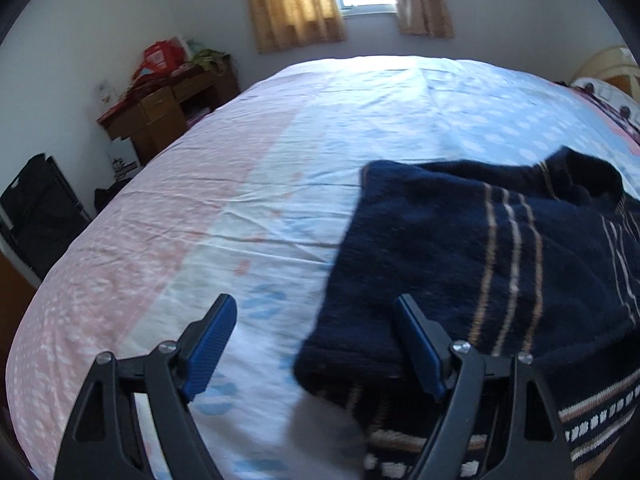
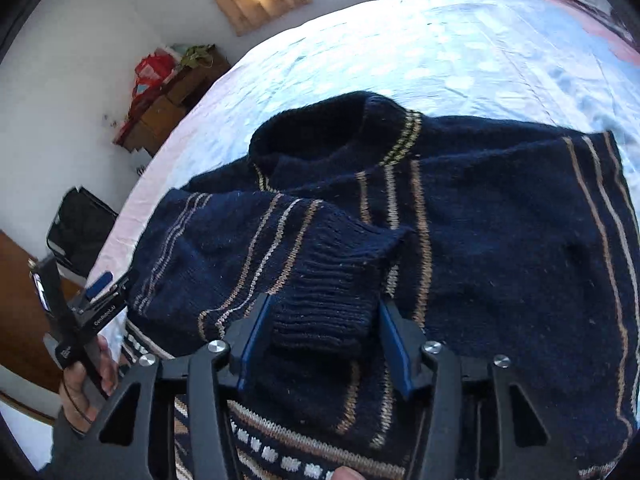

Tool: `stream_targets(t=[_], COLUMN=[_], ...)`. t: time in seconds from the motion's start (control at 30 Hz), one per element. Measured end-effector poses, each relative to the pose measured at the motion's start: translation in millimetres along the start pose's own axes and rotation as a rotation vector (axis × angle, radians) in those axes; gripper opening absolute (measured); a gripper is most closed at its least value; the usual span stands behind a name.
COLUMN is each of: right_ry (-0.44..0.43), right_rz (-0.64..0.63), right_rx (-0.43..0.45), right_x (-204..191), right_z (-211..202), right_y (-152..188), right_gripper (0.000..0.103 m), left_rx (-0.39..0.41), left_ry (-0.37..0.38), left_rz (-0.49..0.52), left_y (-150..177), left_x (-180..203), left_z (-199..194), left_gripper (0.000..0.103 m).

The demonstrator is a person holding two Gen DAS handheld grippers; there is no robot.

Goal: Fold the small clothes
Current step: 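Grasp the laid cuff with the right gripper and pull it toward the hem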

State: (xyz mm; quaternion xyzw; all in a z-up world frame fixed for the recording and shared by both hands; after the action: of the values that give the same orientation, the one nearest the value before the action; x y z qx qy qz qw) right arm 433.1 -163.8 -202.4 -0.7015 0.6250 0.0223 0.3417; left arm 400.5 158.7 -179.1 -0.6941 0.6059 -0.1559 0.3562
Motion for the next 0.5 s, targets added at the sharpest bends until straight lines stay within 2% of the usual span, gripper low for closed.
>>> stream_targets(t=[0.03, 0.07, 0.13, 0.3, 0.5], right_ry=[-0.003, -0.003, 0.002, 0.019, 0.092], right_rz=[-0.002, -0.006, -0.018, -0.075, -0.103], right_rx=[-0.008, -0.012, 0.0, 0.063, 0.132], right_x=[-1, -3, -3, -7, 8], right_z=[1, 2, -2, -28, -59], right_y=[0, 1, -1, -5, -20], right_gripper=[0.025, 0.019, 0.015, 0.013, 0.012], left_rx=[-0.001, -0.005, -0.008, -0.003, 0.013], left_ry=[0.002, 0.003, 0.02, 0.062, 0.08], left_rz=[0.009, 0.014, -0.001, -0.041, -0.04], left_y=[1, 2, 1, -3, -7], left_x=[2, 3, 1, -4, -1], left_z=[2, 2, 2, -2, -8], left_gripper=[0.083, 0.083, 0.083, 0.083, 0.084])
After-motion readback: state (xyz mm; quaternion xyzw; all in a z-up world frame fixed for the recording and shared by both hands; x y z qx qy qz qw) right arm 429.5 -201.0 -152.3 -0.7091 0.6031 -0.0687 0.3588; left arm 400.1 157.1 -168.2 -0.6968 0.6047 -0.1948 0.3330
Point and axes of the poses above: each gripper's, at about its wrist camera, not at the fingertips, and z roughly the way its jaws point, x to its right, y to its underside, the point moved 8 cm from there along z, roughly the way its jaws point, and after that the axes turned 3 degrees about z, right-handed, at the moved point
